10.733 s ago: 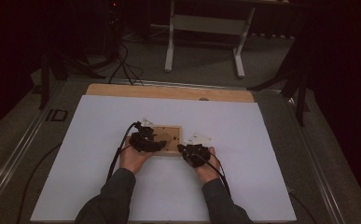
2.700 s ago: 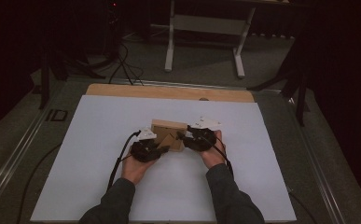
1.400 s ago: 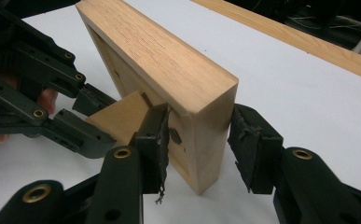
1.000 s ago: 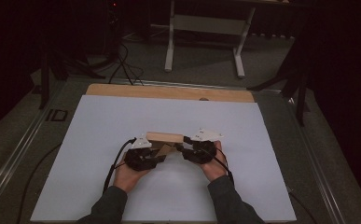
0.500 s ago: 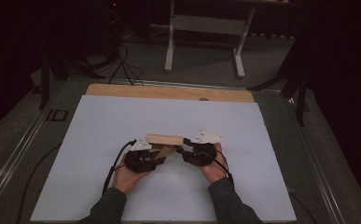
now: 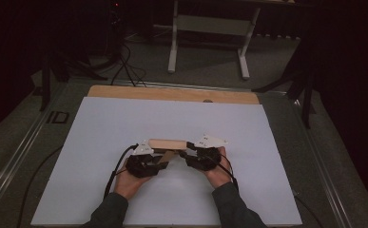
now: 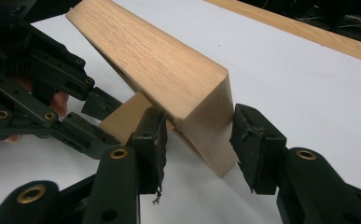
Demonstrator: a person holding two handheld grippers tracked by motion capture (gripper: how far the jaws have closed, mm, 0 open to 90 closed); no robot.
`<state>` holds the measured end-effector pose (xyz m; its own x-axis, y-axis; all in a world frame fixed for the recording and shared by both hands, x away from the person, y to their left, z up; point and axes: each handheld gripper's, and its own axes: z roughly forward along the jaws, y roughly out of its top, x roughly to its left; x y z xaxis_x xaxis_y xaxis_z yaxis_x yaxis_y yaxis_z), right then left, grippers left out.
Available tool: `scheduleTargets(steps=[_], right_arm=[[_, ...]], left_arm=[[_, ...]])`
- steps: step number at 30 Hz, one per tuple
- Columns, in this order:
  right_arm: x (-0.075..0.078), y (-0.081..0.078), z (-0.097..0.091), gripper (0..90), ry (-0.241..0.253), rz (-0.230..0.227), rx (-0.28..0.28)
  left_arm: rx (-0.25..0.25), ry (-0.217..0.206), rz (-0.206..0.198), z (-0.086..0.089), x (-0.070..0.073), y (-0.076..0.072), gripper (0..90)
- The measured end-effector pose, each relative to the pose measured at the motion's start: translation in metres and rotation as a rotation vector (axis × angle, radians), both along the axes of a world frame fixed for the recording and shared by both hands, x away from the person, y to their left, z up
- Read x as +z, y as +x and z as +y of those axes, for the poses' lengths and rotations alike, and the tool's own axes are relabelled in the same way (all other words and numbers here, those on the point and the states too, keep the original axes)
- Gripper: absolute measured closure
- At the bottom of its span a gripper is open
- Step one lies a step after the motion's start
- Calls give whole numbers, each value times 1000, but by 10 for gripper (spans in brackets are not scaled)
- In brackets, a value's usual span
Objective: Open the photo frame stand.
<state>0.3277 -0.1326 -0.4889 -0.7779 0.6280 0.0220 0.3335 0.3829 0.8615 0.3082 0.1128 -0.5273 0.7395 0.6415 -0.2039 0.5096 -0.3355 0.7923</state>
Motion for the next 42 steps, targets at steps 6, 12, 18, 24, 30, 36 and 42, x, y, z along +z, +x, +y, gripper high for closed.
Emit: scheduleTargets(steps=[6,12,18,24,30,36,42], right_arm=[[-1,-1,0,549,0,-1,3],[-2,-3,0,545,-1,3,3],[-4,-3,0,524,-9,1,5],[-5,-6,0,495,-14,3,10],[-5,-8,-1,477,-10,-2,12],[-6,-12,0,456,-8,-13,8],[-3,-17,-3,442,3,-28,1]], left_arm=[[-3,3,2,2,-1,-1,645],[-4,7,7,4,-2,-2,644],[5,3,8,7,-3,-4,623],[25,10,-7,14,-1,-8,611],[48,15,-23,22,2,-12,610],[60,2,-34,27,6,-14,610],[65,4,-49,29,10,-18,610]])
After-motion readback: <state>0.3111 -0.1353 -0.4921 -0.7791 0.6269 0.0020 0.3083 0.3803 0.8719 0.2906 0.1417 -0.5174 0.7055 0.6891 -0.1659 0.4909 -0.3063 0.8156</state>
